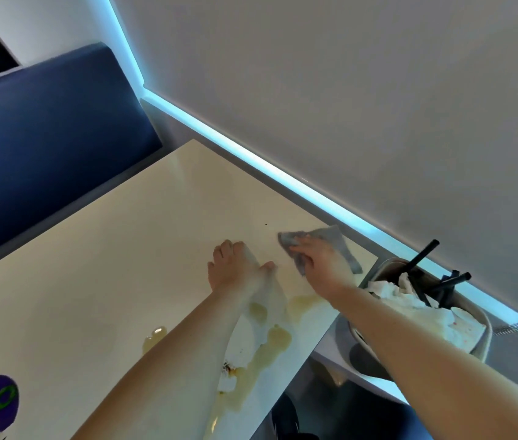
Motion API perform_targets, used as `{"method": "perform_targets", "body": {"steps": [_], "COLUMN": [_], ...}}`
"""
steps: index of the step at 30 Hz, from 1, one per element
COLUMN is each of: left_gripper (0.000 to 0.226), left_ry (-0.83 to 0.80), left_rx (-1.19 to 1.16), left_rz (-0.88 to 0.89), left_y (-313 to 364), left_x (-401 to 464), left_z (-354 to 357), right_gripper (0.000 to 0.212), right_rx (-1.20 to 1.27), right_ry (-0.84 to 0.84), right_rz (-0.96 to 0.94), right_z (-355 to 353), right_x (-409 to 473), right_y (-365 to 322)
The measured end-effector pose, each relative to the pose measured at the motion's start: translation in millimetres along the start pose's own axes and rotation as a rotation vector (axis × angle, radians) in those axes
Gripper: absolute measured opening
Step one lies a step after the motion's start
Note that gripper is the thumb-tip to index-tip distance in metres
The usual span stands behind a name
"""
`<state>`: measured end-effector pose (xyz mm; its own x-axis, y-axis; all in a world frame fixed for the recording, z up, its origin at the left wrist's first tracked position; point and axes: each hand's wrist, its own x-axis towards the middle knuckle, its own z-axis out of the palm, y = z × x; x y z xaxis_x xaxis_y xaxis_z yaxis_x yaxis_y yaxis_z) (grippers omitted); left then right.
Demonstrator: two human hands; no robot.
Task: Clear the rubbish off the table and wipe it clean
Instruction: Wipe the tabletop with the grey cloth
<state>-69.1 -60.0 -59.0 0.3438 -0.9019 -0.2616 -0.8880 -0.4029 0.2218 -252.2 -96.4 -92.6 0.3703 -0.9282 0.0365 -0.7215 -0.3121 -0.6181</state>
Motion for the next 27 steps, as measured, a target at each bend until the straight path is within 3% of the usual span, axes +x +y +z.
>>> {"method": "perform_targets", "body": {"steps": [3,5,8,10,15,21,23,27], "left_gripper": [0.087,0.087,0.087,0.093,0.093,0.098,0.09,0.048], "left_ry": [-0.079,-0.101,-0.078,-0.059,-0.047,-0.082,-0.094,-0.16], "left_rx": [0.054,0.078,0.064,0.051,0.028,0.022,0.013,-0.038], "left_rz": [-0.02,-0.018,0.003,0.006,0.012,0.046,0.049,0.091], "left_y": [4,6,8,8,8,2,1,-6], "left_x": [1,-5,-14,-17,-17,-21,-22,-18], "left_z": [1,2,9,12,12,8,5,-5], "right_gripper": [0.034,0.03,0.031,0.031,0.035,0.048,0.05,0.052], "right_rx": [0.091,0.089,-0.204,-0.297,-0.244,-0.275,-0.228,-0.254], "right_ry": [-0.016,0.006,0.105,0.122,0.073,0.014,0.004,-0.093], "right_rz": [-0.168,-0.085,0.141,0.146,0.033,0.203,0.224,0.054], "right_z": [2,-15,-24,-16,8,5,22,31], "right_x": [-32,-34,-32,-37,-60,-53,-62,-77], "right_y": [0,12,23,6,-23,-11,-28,-38]}}
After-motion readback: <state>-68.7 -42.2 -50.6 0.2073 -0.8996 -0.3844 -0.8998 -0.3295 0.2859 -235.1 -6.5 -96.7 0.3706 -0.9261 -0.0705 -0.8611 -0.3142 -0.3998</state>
